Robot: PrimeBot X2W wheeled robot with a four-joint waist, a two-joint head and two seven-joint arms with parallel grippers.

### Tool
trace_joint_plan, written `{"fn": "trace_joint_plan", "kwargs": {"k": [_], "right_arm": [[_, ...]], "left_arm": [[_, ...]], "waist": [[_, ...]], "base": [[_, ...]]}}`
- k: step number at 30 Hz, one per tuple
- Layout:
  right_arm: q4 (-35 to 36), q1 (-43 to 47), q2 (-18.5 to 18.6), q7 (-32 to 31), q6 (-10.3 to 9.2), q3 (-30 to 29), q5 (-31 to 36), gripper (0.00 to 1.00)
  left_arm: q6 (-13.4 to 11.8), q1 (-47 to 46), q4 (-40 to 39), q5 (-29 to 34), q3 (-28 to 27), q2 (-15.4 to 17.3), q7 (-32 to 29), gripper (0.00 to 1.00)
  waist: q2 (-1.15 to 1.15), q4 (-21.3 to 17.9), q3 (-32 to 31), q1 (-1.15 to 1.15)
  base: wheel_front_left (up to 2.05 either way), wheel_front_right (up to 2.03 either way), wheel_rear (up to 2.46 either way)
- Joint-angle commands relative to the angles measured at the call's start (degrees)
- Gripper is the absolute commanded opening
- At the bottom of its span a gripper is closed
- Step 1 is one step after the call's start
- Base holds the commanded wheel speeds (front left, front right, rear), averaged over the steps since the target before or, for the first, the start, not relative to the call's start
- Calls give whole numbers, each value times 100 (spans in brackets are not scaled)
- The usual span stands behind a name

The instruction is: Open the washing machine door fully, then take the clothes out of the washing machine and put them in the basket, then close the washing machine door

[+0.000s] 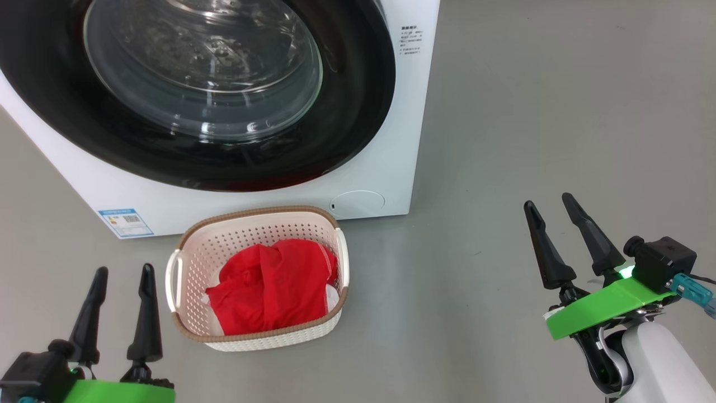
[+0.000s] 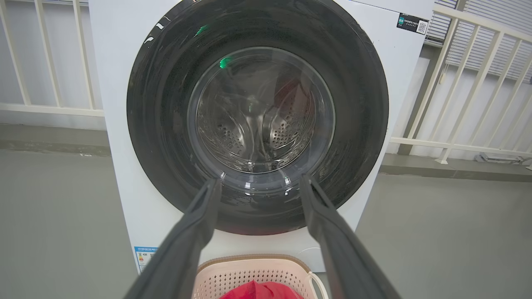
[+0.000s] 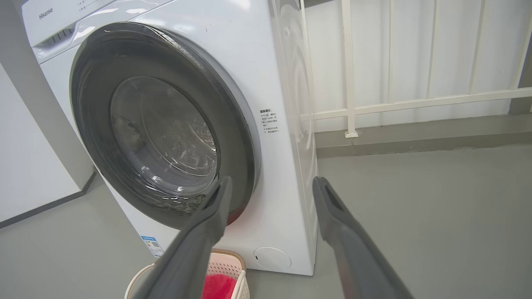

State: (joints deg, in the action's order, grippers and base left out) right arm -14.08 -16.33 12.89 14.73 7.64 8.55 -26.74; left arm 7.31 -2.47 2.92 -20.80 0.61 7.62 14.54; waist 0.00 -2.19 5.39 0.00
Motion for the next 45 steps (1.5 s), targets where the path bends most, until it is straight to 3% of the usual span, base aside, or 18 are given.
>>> {"fn": "trace_joint_plan", "kwargs": {"k": [1, 35, 36, 45], "right_arm": [[148, 38, 11, 27, -15, 84, 87, 100], [128, 68, -37, 27, -15, 66, 87, 100], [-14, 12, -31, 0, 0, -16, 4, 0], [-329, 280, -165, -66, 0, -13, -221, 0]], "left_arm": [[18, -43, -154, -37, -169, 156, 46, 100], [18, -37, -266, -30, -157, 141, 46, 100], [0, 71, -107, -9, 29, 3, 0, 0], [-1, 206, 224, -244, 113, -201, -82, 0]], "waist": [[0, 5, -2, 0], [0, 19, 4, 0], [0, 17, 3, 0], [0, 23, -9, 4]], "base": [[0, 0, 0], [0, 0, 0], [0, 0, 0], [0, 0, 0]]}}
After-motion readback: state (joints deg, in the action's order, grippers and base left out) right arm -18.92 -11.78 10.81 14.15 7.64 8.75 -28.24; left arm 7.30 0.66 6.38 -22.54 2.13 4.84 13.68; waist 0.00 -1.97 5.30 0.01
